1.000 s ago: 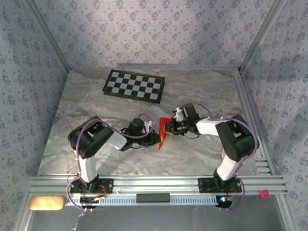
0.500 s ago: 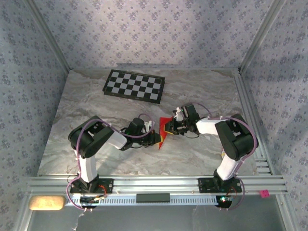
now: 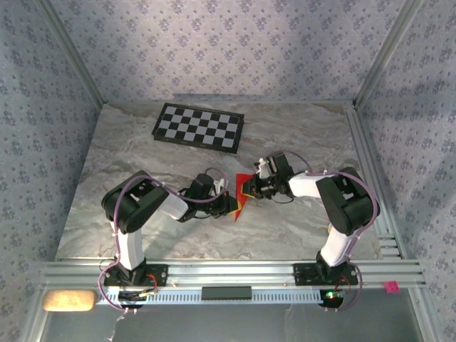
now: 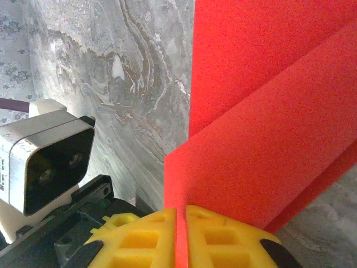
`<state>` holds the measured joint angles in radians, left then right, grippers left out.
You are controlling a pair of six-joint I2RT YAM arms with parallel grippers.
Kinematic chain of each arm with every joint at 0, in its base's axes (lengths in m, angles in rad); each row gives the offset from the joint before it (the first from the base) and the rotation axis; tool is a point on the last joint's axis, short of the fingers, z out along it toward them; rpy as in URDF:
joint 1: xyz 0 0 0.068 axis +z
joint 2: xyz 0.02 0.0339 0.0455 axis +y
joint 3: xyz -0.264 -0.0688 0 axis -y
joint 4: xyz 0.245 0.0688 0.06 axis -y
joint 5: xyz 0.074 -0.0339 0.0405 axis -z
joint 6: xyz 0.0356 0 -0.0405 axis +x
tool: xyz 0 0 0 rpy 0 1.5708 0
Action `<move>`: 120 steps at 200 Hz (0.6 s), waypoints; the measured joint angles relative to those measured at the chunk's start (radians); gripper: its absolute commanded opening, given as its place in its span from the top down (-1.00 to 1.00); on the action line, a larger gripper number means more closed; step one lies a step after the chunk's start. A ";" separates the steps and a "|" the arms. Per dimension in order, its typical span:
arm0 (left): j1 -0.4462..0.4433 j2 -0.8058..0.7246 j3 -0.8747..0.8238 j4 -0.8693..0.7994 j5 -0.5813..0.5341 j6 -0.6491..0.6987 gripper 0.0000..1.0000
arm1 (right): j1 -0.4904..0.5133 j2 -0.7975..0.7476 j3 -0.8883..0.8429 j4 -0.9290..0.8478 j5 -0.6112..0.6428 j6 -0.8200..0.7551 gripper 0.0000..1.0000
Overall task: Fold a paper plane with a square sheet of paper (pick it up from the middle)
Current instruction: Fold the wing for the fifth time at the center of the table.
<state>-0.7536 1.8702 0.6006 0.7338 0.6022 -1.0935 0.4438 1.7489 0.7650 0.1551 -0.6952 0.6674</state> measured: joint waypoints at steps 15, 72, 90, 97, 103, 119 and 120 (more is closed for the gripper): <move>0.000 0.000 0.000 0.000 0.000 -0.002 1.00 | 0.000 0.005 0.002 0.000 0.000 0.000 0.74; 0.001 0.002 0.000 0.000 -0.001 -0.016 1.00 | 0.000 0.035 0.011 0.004 0.000 -0.003 0.73; 0.001 0.002 0.000 0.000 -0.001 -0.017 1.00 | 0.000 0.043 0.012 0.006 -0.001 -0.003 0.73; 0.001 0.002 0.000 0.000 -0.001 -0.016 1.00 | 0.000 0.045 0.013 0.007 -0.001 -0.003 0.73; 0.001 0.002 0.000 -0.001 -0.001 -0.016 1.00 | 0.000 0.048 0.013 0.008 -0.001 -0.003 0.73; 0.001 0.002 0.000 -0.004 -0.001 -0.016 1.00 | 0.000 0.054 0.014 0.008 -0.001 -0.003 0.73; 0.001 0.002 0.000 -0.004 -0.001 -0.016 1.00 | 0.000 0.054 0.014 0.008 -0.001 -0.003 0.73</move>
<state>-0.7525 1.8721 0.6006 0.7296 0.6014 -1.1095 0.4438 1.8030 0.7795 0.1631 -0.6964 0.6643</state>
